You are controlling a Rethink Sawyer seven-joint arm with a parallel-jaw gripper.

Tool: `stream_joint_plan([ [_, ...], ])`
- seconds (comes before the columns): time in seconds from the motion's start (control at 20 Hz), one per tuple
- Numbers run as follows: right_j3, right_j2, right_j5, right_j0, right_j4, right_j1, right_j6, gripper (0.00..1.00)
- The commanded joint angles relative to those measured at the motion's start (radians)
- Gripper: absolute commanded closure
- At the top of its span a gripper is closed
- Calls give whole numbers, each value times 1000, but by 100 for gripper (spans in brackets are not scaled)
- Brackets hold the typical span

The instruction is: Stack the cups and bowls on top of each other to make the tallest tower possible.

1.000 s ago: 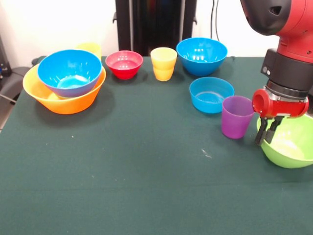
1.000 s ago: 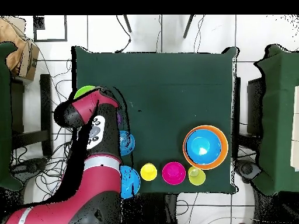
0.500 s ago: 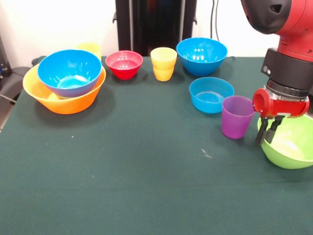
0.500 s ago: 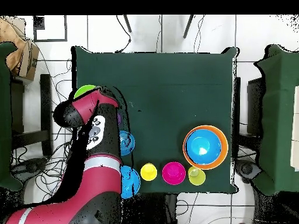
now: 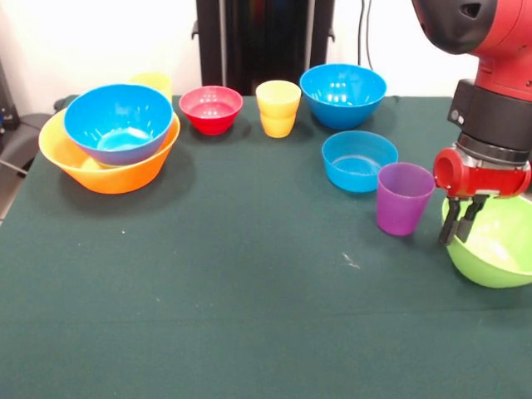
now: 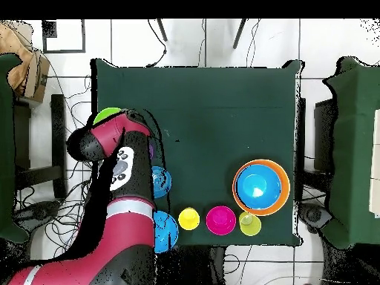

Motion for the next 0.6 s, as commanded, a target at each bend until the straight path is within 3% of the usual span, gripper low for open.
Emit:
stream_joint_plan([
  [0.05, -43, 84, 85, -2, 41, -36, 40, 100],
  [0.35, -154, 38, 176, 62, 125, -8, 161, 100],
  [0.5, -273, -32, 220, 133, 215, 76, 352, 100],
  [0.6, -413, -64, 293, 172, 260, 158, 424, 100],
])
